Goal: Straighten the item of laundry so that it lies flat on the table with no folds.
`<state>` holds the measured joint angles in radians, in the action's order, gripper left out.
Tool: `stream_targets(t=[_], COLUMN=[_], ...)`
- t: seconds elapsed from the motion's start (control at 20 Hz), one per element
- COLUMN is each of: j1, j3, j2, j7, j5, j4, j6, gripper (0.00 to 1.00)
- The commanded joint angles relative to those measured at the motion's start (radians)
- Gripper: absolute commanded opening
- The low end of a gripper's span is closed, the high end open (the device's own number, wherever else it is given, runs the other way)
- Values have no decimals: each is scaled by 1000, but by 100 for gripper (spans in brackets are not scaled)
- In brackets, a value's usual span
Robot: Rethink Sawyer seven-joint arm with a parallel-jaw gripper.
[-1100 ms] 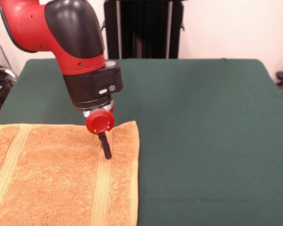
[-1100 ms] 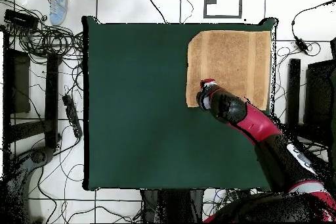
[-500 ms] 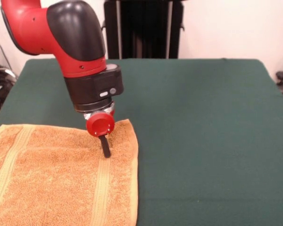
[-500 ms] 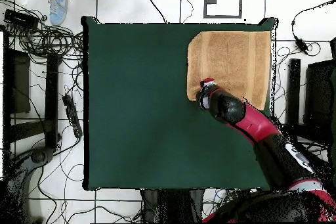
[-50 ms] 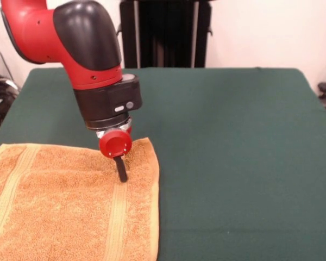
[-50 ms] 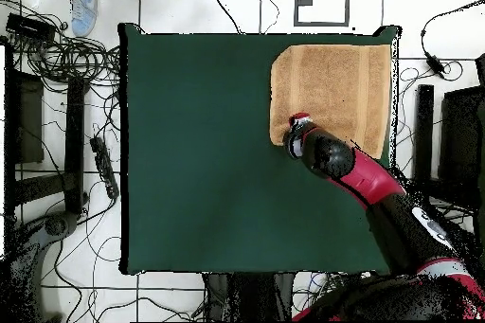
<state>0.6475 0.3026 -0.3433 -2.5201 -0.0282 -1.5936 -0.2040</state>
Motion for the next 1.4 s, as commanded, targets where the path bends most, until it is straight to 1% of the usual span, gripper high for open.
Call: stream_targets(t=[0.05, 0.4, 0.75, 1.15, 1.4], j1=[-69, -125, -121, -173, -202], j3=[126, 74, 90, 63, 62], j2=[181, 111, 47, 0, -19], j7=[-135, -220, -225, -277, -290], j5=[24, 93, 136, 219, 295], j4=[4, -46, -103, -137, -153], j6=[195, 168, 121, 156, 176], gripper=[0, 0, 0, 0, 0])
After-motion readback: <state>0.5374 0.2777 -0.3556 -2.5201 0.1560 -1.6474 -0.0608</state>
